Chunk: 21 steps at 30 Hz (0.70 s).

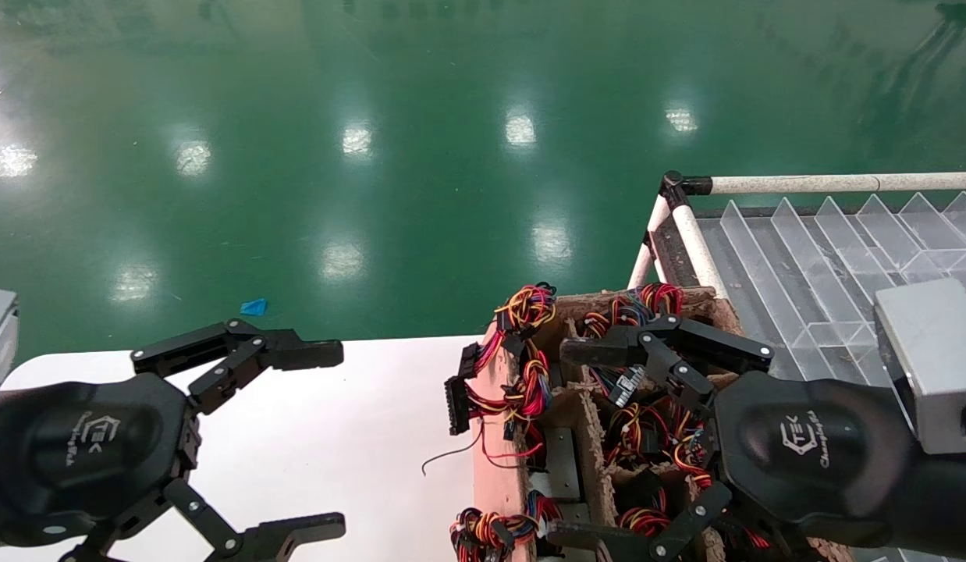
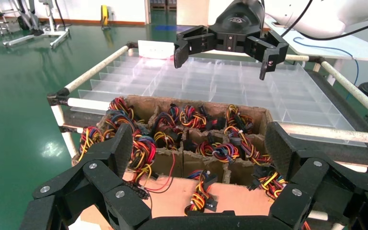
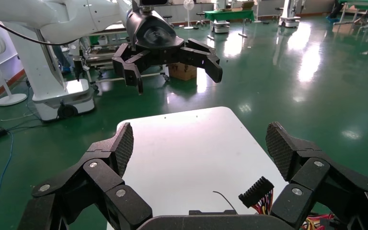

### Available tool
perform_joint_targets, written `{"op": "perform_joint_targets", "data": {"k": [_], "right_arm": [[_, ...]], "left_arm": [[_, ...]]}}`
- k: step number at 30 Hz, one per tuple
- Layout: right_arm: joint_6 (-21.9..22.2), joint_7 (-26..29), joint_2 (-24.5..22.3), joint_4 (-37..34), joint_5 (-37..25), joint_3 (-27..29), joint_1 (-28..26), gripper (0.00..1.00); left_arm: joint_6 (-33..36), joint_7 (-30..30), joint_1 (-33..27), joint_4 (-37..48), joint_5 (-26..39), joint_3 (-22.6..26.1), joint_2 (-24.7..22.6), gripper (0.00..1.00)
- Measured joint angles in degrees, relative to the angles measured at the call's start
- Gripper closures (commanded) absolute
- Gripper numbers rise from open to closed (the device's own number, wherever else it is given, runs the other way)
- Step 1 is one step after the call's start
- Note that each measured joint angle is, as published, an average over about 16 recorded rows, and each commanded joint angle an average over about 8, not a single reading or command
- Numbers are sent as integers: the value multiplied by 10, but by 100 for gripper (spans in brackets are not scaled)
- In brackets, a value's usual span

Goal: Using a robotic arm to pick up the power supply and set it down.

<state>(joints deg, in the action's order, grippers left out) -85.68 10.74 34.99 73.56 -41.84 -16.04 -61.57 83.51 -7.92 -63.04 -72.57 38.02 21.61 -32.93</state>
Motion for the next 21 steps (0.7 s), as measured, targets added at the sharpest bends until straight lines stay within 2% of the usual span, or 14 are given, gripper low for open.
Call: {"op": "perform_joint_targets", "data": {"k": [14,21], "right_arm": [[0,0,0,0,0,0,0,0],[0,0,0,0,0,0,0,0]], "left_arm": [[0,0,0,0,0,0,0,0],[0,0,0,0,0,0,0,87]]}}
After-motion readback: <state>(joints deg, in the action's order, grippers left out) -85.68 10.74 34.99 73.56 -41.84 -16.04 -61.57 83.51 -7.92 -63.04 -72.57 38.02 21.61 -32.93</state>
